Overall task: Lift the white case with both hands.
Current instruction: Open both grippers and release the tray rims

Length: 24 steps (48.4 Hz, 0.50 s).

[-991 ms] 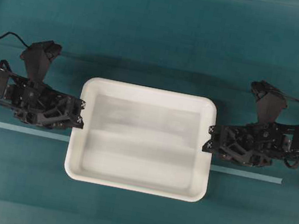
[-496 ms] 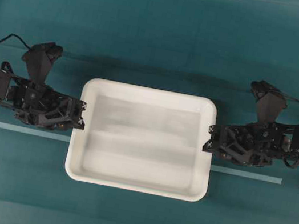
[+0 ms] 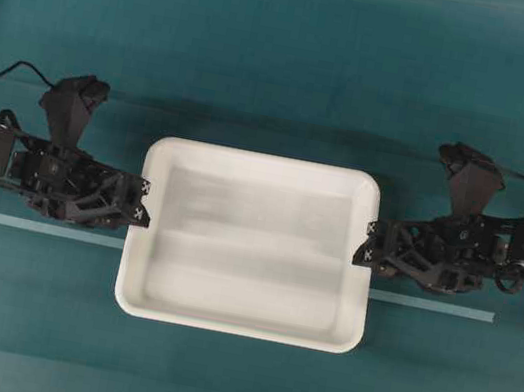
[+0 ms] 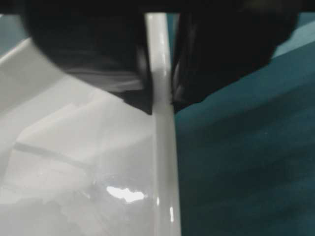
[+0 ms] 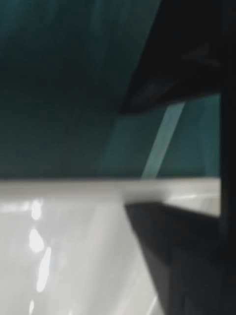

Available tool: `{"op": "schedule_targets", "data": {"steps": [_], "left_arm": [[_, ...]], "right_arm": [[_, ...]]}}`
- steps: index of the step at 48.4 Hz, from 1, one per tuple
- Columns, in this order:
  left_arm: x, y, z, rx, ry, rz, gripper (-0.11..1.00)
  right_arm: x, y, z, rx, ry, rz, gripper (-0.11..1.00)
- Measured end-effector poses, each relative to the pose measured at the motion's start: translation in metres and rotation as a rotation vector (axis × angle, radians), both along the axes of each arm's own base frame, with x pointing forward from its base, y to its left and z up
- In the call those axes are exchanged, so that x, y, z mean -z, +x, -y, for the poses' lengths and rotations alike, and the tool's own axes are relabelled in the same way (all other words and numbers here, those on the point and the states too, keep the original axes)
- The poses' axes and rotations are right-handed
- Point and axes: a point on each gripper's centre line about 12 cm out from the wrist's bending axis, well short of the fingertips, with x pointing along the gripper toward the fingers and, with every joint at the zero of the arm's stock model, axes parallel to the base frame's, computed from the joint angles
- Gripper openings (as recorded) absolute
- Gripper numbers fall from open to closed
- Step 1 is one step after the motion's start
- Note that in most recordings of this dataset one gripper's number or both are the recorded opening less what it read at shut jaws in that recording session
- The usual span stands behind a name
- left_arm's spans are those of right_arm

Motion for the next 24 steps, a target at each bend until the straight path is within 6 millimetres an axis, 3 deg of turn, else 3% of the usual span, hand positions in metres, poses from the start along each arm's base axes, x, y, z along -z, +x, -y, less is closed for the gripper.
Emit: {"op": "schedule_targets", "data": {"steps": [8, 12, 14, 24], "left_arm": [[0.006, -0.01, 0.0, 0.005, 0.003, -0.031, 0.75], [0.003, -0.011, 0.0, 0.008, 0.004, -0.025, 0.93], [0.0, -0.01, 0.0, 0.009, 0.005, -0.014, 0.97], [-0.012, -0.01, 0.001, 0.023, 0.014, 0.034, 0.94]], "right_arm": [[-0.003, 0.004, 0.0, -0.004, -0.003, 0.012, 0.83], [-0.003, 0.004, 0.001, -0.002, -0.003, 0.014, 0.83], [-0.006, 0.004, 0.001, -0.001, -0.003, 0.021, 0.83], [-0.011, 0.005, 0.001, -0.001, -0.004, 0.043, 0.83]]}}
